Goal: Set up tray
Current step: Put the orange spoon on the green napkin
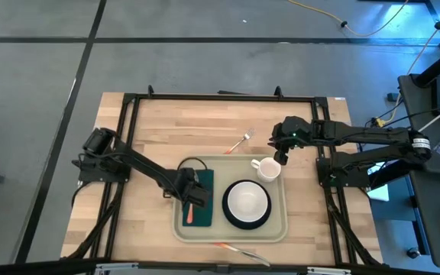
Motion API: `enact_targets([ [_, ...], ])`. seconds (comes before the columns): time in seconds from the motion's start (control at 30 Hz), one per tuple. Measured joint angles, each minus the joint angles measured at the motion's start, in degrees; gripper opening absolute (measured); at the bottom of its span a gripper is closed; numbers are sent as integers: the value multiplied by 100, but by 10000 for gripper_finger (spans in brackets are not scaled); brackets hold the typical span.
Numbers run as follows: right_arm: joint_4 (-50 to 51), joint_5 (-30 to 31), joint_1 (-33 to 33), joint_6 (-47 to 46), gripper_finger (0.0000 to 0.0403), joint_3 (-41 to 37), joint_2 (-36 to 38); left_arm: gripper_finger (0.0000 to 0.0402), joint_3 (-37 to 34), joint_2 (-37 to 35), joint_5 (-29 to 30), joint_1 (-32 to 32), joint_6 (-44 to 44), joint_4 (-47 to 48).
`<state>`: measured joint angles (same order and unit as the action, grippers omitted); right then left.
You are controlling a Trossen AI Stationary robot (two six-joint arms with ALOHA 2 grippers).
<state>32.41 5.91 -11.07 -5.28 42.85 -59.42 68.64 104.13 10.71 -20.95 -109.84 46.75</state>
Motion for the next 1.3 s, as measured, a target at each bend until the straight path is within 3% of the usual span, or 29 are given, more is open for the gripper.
enact_targets([
  [1.3, 9, -13, 0, 119, 90, 0, 2, 28, -2, 189, -11, 9, -92, 25],
])
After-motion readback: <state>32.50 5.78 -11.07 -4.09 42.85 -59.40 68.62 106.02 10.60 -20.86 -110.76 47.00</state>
